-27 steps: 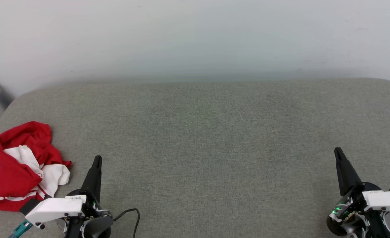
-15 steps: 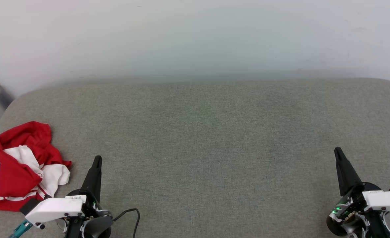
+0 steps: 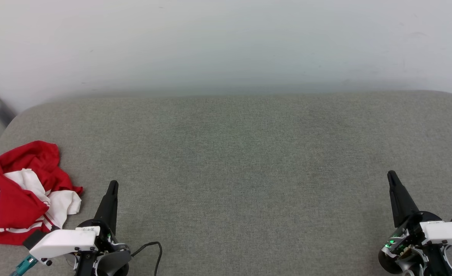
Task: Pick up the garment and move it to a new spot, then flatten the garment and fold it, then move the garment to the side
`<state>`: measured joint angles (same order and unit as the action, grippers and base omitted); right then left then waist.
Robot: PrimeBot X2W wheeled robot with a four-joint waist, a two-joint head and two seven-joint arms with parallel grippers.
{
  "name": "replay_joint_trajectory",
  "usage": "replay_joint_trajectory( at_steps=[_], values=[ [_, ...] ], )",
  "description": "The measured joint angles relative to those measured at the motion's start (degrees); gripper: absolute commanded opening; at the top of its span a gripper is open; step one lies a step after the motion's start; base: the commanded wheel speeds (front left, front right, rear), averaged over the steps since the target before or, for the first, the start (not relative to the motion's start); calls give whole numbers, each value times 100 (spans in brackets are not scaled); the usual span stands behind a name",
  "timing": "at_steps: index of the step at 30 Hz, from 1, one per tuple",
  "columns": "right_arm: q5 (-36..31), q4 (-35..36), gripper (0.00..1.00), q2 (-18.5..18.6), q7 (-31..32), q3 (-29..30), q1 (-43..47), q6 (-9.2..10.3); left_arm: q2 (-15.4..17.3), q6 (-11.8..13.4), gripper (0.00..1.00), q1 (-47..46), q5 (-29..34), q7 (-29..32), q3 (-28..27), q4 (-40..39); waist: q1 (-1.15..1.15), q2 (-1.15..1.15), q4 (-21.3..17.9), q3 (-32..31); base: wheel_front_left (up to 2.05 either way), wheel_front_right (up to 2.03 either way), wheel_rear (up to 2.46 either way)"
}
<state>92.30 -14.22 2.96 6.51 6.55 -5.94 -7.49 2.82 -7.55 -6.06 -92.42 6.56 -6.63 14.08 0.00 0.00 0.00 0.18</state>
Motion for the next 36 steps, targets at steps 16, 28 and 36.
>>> replay_joint_trajectory(
  at_steps=[16,28,36],
  values=[
    [-21,-76,100,-4,-104,-58,155,0,-10,7,100,132,0,-98,138,68,0,0,1,3,0,0,0],
    [-655,216,100,-7,-448,-202,188,0,8,7,100,125,458,-443,583,-171,0,0,25,12,0,0,0],
    [-1351,396,100,-7,-636,-301,259,0,5,7,100,124,1214,-636,730,-313,0,0,46,6,0,0,0]
  ],
)
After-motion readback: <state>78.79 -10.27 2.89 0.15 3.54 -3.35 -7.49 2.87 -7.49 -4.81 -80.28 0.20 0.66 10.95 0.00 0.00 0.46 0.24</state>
